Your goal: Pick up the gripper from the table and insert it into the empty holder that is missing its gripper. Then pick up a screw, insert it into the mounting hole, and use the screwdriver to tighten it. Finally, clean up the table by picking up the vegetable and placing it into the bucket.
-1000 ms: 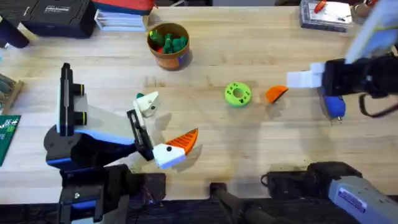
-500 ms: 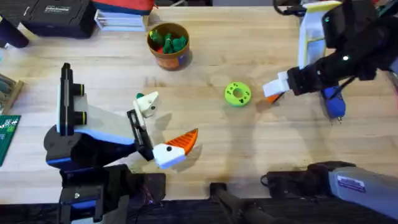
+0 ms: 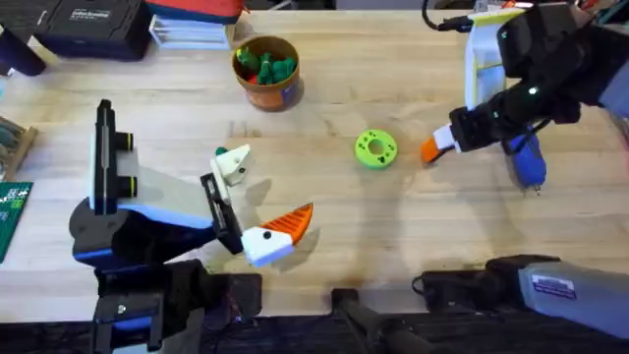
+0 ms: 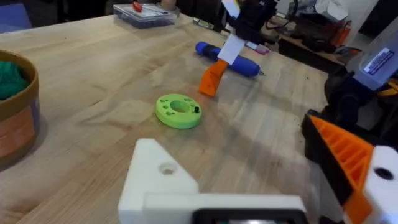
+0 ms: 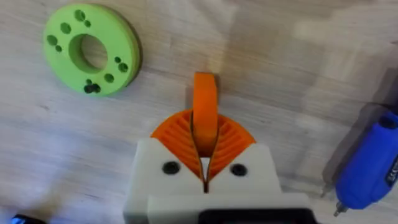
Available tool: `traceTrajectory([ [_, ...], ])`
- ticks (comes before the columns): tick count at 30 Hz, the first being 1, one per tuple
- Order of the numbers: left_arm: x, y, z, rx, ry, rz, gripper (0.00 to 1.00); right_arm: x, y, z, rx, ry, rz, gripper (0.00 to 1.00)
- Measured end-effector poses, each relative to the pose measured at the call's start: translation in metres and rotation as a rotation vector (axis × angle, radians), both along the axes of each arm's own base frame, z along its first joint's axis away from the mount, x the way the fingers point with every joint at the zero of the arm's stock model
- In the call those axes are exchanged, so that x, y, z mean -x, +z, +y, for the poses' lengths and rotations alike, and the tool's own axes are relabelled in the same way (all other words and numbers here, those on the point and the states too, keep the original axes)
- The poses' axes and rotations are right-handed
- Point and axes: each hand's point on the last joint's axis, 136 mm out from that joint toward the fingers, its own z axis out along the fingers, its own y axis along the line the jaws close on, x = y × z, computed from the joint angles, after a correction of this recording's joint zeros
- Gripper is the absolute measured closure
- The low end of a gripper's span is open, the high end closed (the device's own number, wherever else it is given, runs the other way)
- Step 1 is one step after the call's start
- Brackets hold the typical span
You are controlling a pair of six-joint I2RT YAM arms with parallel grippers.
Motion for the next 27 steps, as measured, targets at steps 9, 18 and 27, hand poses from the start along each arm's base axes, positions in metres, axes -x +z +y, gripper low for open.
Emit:
traceTrajectory([
  [9, 0.0, 0.0, 0.0, 0.0, 0.0, 0.0, 0.015, 0.02, 0.054, -0.001, -0.012, -0.004, -0.109, 0.986],
  [18, 0.0, 0.0, 0.0, 0.0, 0.0, 0.0, 0.015, -0.016, 0.122, 0.083, -0.543, 0.069, -0.398, 0.987],
  [27, 0.0, 0.0, 0.0, 0.0, 0.0, 0.0, 0.015, 0.017, 0.113, 0.186, -1.022, 0.211, -0.03, 0.987],
])
